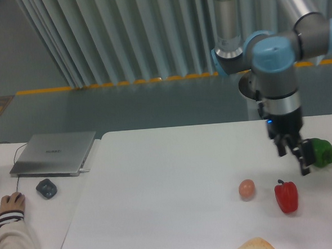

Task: Place the triangular bread on the table

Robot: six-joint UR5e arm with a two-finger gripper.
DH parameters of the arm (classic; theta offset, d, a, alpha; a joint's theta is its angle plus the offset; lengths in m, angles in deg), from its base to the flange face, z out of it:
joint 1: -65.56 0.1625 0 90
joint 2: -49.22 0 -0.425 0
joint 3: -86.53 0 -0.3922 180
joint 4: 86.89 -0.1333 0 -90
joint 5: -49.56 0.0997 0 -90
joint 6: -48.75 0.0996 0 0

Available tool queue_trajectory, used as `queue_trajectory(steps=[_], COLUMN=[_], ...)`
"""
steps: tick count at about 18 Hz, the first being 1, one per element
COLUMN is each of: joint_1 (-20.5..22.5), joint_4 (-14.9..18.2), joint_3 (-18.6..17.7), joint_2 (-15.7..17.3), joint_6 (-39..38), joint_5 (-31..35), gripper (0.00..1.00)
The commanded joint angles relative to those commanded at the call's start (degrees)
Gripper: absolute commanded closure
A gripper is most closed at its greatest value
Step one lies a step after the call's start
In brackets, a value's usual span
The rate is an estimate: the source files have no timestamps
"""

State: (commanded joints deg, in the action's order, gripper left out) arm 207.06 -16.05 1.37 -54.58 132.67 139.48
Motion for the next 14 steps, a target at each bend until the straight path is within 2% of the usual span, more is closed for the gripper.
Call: queue_trajectory(steps=[3,5,7,9,12,14], joint_1=[2.1,2.7,4.1,6.5,10.1,10.5], joint_4=[2.5,3.0,3.9,6.1,9.5,9.5], joint_3=[0.0,-0.2,-0.1,0.3,0.4,0.4], joint_2=[0.0,-0.2,-0.3,-0.8,-1.4,-1.5], joint_6=[4.1,6.9,7.1,7.7,16.5,17.6], joint_5=[0.2,0.2,0.2,-0.2,-0.4,-0.3], gripper=[0.0,0.0,0.0,0.0,0.0,0.0])
